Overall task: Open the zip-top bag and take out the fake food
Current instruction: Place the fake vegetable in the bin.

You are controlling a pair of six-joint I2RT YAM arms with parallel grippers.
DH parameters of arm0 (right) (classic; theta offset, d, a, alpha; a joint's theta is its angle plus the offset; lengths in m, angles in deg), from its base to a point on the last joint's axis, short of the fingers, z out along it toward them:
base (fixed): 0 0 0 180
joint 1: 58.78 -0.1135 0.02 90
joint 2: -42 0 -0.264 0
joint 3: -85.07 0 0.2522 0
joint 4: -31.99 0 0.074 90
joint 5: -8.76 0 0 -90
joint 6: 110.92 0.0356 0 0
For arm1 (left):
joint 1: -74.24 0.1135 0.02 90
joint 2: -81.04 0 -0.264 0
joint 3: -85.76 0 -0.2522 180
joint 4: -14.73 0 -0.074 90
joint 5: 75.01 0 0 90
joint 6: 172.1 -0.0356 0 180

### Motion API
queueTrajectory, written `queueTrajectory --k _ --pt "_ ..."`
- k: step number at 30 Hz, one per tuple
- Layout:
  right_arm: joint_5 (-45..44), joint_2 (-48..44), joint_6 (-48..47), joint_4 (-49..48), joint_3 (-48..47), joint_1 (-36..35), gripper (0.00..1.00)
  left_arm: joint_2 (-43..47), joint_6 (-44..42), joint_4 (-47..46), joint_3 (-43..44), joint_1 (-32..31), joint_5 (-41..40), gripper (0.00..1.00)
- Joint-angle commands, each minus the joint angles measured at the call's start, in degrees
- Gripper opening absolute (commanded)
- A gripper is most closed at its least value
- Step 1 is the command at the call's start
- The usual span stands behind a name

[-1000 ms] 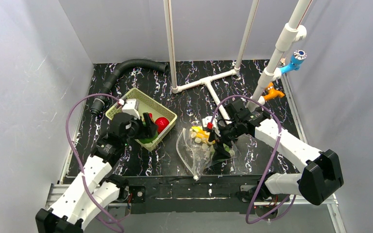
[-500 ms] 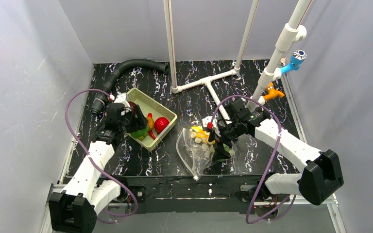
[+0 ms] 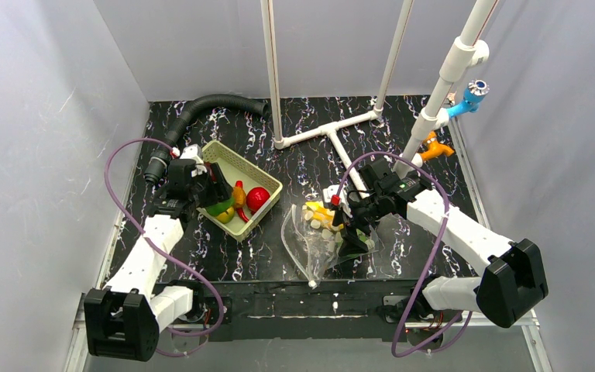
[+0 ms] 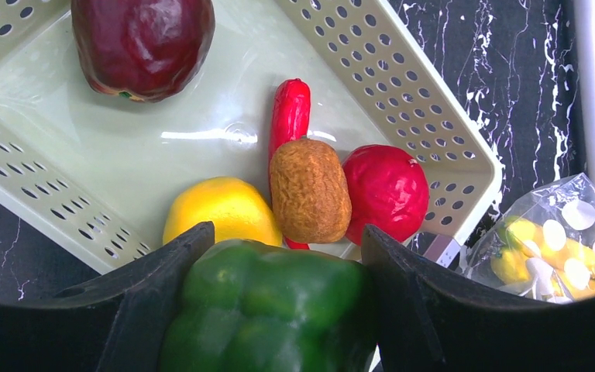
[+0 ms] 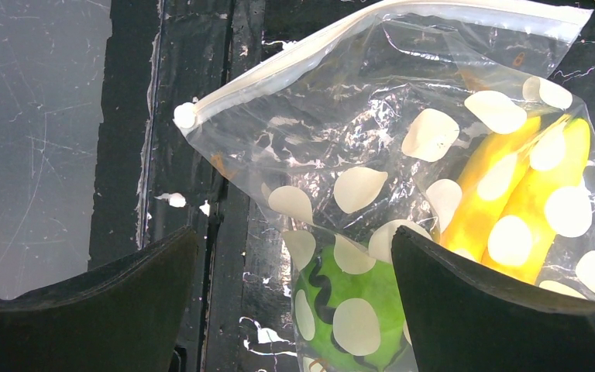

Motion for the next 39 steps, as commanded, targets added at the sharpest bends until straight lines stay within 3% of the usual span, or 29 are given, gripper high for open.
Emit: queueTrajectory --k 1,27,28,31,33,38,39 --pt "1.66 -0.81 0.28 -0.08 0.08 0.17 1.00 -0.30 -0.95 -0.78 2.12 0.98 1.54 0.00" --pt "2.20 -0.91 0.20 -0.10 0.27 0.26 1.00 -6.98 -1.47 -1.96 3.83 2.53 3.84 0.06" --pt "2.20 -0.83 0.20 -0.12 0.25 0.27 1.00 -7.61 -1.45 -2.18 4.25 2.78 3.88 0.09" --pt "2.35 -0.74 0.19 -0.12 0.27 0.26 1.00 -10.30 -1.47 -2.25 6.45 3.42 3.79 0.38" --pt "2.42 -0.73 0.12 -0.08 0.21 0.26 1.00 -12.60 -1.45 -1.56 8.48 3.84 3.94 0.49" --pt "2.44 -0.90 0.19 0.00 0.31 0.27 1.00 -16.27 -1.94 0.54 12.74 4.32 3.89 0.94" --pt "2.39 -0.95 0.19 -0.01 0.25 0.27 1.00 -16.38 -2.09 1.11 13.30 4.37 3.73 0.98"
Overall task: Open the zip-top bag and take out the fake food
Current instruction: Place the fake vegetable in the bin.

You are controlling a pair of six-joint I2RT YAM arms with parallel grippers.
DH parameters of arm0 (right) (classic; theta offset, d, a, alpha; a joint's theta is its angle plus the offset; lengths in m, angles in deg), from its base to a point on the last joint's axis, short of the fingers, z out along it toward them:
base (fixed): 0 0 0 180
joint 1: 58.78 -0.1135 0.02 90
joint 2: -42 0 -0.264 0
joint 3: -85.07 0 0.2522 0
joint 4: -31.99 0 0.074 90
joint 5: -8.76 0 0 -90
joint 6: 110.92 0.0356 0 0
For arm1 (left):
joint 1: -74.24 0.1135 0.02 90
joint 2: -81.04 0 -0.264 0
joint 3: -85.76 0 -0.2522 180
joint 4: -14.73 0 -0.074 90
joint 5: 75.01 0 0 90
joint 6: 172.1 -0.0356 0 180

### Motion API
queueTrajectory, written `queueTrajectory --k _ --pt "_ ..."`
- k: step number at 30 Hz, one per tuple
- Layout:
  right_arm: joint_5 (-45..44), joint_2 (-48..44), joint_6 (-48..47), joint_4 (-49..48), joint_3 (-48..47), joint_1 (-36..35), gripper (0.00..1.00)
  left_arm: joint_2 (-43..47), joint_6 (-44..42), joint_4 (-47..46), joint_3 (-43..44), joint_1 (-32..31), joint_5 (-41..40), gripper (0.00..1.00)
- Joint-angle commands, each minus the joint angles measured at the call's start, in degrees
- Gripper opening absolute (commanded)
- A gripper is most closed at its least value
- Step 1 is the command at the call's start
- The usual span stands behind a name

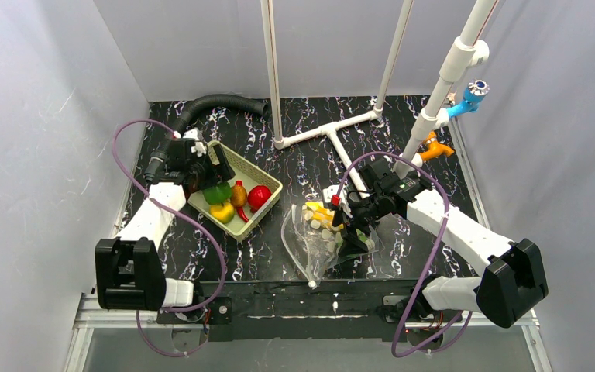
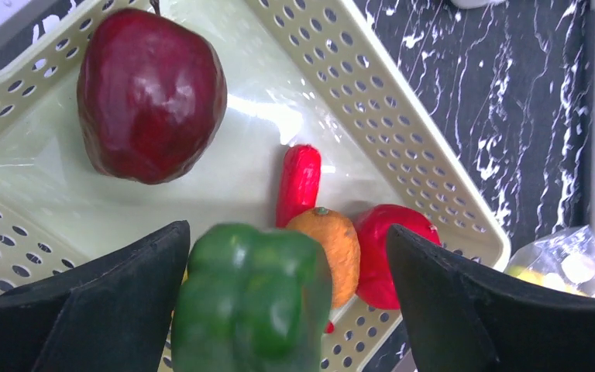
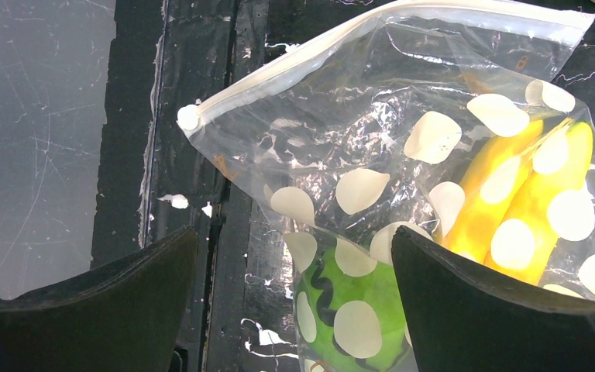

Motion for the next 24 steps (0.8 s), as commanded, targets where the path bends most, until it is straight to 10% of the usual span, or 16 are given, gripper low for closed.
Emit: queueTrajectory --k 1,8,16,24 --pt "1.93 -0.99 0.15 -0.06 0.23 0.24 1.00 -0.09 -1.30 2.65 3.81 0.63 0.56 0.98" --pt "2.13 -1.33 0.01 0.31 0.18 0.33 1.00 11.65 -0.61 4.09 0.37 1.16 3.20 0.98" --pt "-5.14 -4.27 -5.46 2.73 1.22 3.93 0.99 32.01 13.12 1.95 -16.18 -1.47 33.38 0.98" --pt "-11.81 -10.27 -12.25 4.36 5.49 10.47 1.00 37.85 20.03 -2.48 -23.26 -22.90 21.64 0.83"
